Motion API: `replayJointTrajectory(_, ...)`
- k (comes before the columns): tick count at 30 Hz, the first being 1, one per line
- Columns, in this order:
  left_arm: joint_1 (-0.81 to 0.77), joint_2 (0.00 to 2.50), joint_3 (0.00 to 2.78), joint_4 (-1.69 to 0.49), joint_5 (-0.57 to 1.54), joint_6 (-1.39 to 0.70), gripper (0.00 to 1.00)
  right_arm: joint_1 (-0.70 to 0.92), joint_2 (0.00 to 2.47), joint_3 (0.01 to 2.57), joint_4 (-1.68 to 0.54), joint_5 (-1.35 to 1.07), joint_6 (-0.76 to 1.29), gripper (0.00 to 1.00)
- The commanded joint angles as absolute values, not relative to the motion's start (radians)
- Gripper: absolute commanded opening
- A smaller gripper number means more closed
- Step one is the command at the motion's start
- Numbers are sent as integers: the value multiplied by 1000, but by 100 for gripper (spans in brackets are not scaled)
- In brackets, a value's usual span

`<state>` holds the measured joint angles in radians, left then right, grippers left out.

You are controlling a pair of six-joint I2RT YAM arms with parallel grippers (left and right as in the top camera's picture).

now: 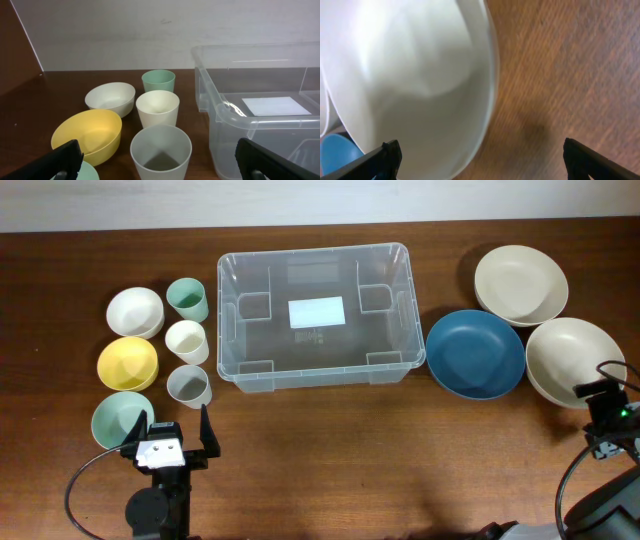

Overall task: Pack container
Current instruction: 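Move the right gripper to the rim of the front cream bowl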

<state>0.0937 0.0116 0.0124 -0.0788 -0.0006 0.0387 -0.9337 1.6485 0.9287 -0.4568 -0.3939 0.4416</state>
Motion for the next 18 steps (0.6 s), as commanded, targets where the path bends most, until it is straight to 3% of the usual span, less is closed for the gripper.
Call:
replayJointTrajectory(1,94,5,9,-83,3,54,100,-929,1652,935,-443,-369,472,99)
replayJointTrajectory(18,94,5,9,-83,3,54,100,-899,1663,936,-376,-294,545,100)
